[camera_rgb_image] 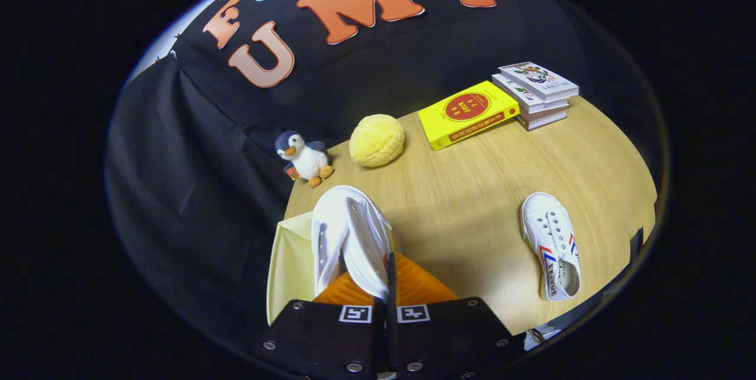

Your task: Open the storage box then place both shoes into the box .Put the left shoe in first, then the right shoe, with the right side of both shoes facing outward in a uniform manner.

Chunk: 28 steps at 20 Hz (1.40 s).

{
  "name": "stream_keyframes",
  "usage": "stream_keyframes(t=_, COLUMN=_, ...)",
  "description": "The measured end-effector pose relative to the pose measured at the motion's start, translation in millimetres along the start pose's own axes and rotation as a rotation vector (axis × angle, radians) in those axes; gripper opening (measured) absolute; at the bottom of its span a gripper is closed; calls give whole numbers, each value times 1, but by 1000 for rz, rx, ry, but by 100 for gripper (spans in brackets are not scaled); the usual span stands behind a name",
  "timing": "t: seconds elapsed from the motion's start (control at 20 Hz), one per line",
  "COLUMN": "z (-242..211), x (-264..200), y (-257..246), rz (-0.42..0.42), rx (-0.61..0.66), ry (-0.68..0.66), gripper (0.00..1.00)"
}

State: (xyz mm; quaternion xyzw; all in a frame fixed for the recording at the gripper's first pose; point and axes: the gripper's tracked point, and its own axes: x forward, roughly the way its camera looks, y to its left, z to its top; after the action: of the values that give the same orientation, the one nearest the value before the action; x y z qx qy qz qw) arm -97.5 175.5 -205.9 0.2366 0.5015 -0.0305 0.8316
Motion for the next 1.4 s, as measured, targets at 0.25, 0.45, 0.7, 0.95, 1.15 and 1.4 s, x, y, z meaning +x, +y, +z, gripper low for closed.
stream_keyframes(t=0.25, z=-30, x=28, y=49, rz=23, rx=39, ry=122, gripper=1)
stream_keyframes(t=0.45, z=-61, x=59, y=69, rz=-26, rx=2, ry=220, gripper=2)
stream_keyframes(t=0.7, z=-88, x=94, y=72, rz=-141, rx=42, ry=317, gripper=2)
stream_keyframes(t=0.95, z=-111, x=124, y=70, rz=-204, rx=69, ry=374, gripper=3)
stream_keyframes(t=1.15, z=-141, x=138, y=68, rz=-260, rx=128, ry=492, gripper=4)
stream_keyframes(t=1.4, z=-166, x=128, y=93, rz=-115, rx=139, ry=633, gripper=27)
